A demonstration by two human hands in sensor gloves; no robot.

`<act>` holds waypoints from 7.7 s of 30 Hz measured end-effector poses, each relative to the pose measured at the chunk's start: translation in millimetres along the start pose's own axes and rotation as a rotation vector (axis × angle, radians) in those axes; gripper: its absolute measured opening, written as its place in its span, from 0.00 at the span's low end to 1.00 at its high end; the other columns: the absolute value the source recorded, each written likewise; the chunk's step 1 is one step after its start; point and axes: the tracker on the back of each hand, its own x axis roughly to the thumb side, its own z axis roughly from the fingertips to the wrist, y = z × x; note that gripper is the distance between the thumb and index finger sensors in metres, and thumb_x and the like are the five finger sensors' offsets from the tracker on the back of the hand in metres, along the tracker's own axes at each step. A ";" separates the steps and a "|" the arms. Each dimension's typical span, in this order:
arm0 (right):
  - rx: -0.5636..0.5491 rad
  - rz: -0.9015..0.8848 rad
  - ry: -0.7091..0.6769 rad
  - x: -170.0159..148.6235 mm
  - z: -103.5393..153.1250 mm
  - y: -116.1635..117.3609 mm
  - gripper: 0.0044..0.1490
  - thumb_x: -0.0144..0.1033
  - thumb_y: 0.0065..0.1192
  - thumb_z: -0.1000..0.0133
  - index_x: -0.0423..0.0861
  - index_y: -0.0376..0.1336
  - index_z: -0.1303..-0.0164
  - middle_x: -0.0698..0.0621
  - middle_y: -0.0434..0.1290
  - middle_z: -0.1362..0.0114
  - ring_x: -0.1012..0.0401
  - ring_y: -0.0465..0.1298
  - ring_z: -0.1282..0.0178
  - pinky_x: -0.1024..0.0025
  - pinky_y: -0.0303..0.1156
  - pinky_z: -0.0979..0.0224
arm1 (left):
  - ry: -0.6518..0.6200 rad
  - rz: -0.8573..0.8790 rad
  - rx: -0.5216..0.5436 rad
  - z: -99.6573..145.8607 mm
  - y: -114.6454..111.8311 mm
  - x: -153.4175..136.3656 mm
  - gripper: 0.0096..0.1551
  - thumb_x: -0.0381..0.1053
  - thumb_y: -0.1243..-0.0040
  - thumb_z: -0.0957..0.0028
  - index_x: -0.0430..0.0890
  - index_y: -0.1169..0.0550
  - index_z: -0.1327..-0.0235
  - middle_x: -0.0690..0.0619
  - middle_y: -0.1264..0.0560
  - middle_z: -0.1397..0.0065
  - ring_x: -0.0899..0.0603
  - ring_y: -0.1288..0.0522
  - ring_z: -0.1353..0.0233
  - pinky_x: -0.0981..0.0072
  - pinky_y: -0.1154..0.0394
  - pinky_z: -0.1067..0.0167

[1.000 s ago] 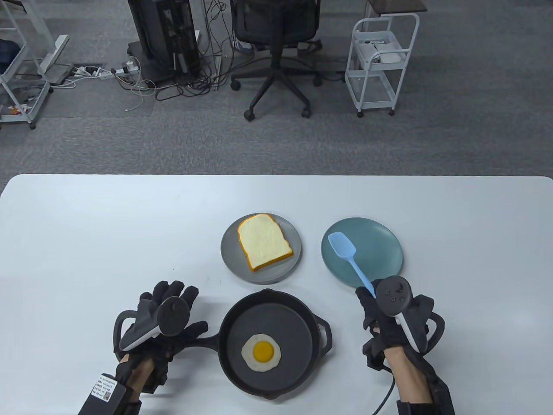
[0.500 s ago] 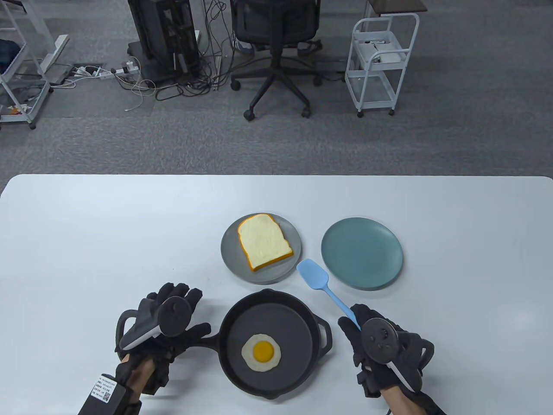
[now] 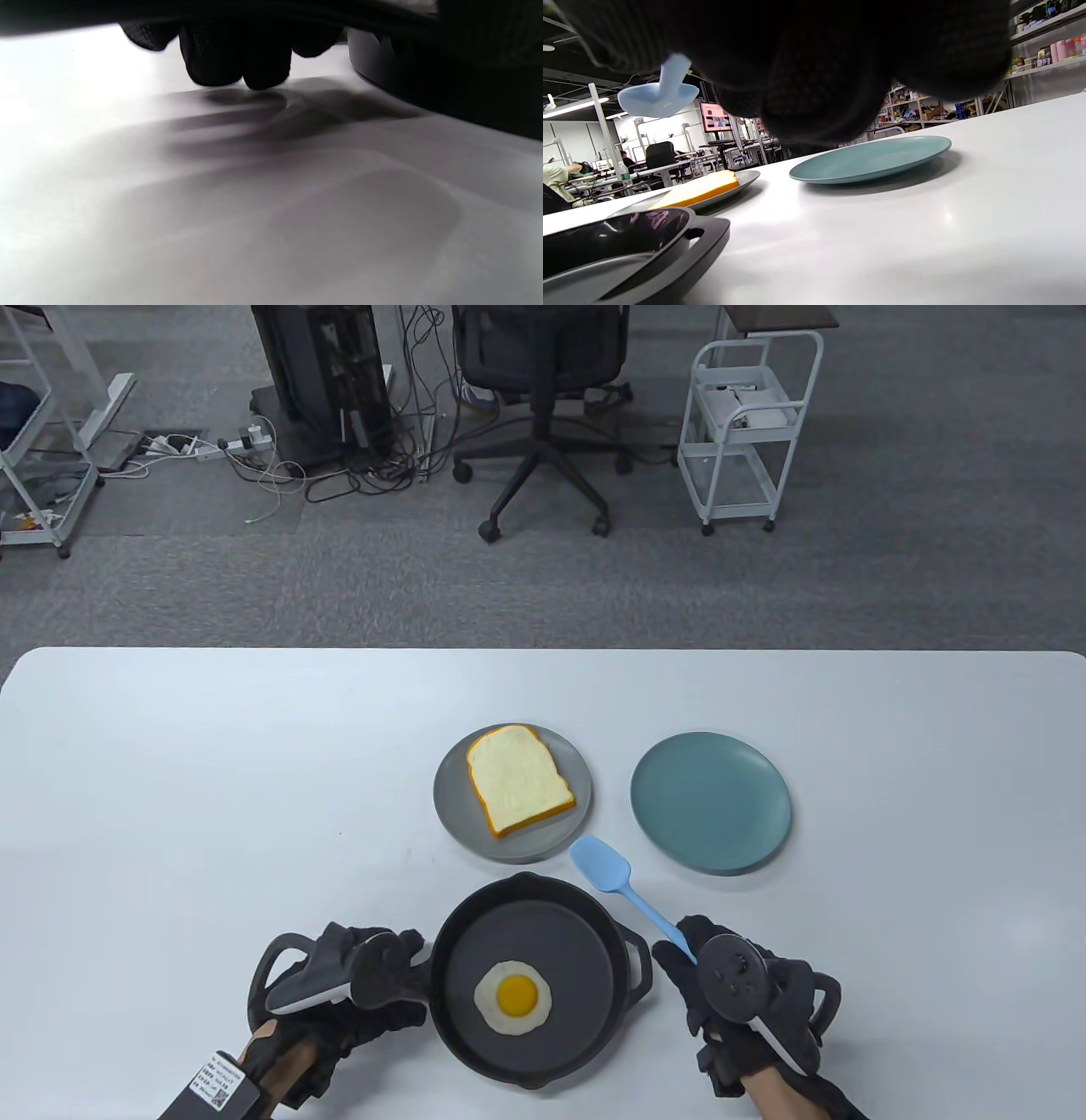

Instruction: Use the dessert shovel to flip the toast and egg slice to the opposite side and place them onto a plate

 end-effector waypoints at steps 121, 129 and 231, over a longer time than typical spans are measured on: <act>-0.188 0.127 -0.449 68.0 35.2 12.0 0.29 0.50 0.78 0.56 0.55 0.77 0.44 0.60 0.87 0.54 0.57 0.87 0.48 0.58 0.80 0.46 | 0.186 0.101 0.276 37.6 23.5 -2.1 0.24 0.69 0.33 0.66 0.57 0.11 0.65 0.64 0.15 0.83 0.49 0.15 0.77 0.55 0.17 0.58; -0.153 0.100 -0.432 64.6 33.6 14.5 0.30 0.51 0.76 0.55 0.53 0.77 0.44 0.60 0.87 0.56 0.57 0.87 0.50 0.59 0.81 0.47 | 0.180 0.070 0.277 37.8 23.3 0.6 0.24 0.69 0.33 0.67 0.57 0.11 0.65 0.64 0.15 0.83 0.49 0.15 0.77 0.54 0.17 0.58; 0.105 -0.791 0.233 -66.6 -23.4 -3.4 0.32 0.54 0.67 0.52 0.45 0.78 0.48 0.61 0.86 0.69 0.60 0.88 0.66 0.61 0.82 0.58 | 0.023 0.004 0.269 44.9 28.7 20.2 0.25 0.70 0.33 0.69 0.58 0.10 0.65 0.63 0.15 0.83 0.49 0.15 0.78 0.54 0.17 0.56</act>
